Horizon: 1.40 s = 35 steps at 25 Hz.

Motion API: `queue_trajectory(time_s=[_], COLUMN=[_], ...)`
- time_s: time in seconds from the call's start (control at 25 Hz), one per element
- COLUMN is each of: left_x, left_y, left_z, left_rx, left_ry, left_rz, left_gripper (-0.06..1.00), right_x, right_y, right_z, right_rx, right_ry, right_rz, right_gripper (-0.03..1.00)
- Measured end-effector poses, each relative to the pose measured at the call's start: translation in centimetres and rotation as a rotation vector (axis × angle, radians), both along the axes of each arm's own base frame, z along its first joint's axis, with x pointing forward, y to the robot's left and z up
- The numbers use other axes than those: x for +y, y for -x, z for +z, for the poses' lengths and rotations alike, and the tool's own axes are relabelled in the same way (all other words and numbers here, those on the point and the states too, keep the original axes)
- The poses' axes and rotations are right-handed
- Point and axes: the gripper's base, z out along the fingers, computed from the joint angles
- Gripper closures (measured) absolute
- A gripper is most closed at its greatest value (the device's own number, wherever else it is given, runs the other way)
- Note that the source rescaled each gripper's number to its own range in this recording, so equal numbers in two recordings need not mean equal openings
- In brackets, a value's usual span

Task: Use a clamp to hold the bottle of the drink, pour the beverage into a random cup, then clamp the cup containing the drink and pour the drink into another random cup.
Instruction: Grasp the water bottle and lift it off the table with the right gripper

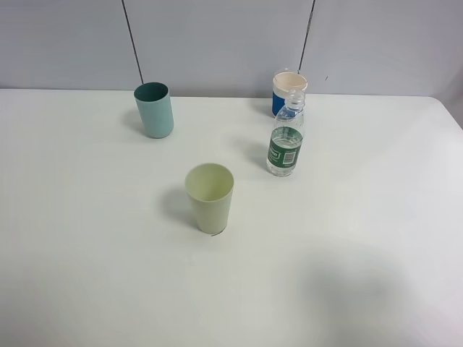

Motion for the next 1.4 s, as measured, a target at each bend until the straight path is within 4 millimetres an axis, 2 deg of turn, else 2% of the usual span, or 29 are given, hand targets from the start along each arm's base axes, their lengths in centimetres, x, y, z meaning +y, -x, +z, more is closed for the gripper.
queue_trajectory(time_s=[1.4], left_x=[0.0], left_y=[0.0], left_z=[0.0], left_rx=[0.0], left_ry=[0.0], left_rz=[0.0], left_gripper=[0.05], right_x=[0.0], right_y=[0.0], right_z=[0.0], right_rx=[0.0], right_ry=[0.0], right_rz=[0.0], right_gripper=[0.32])
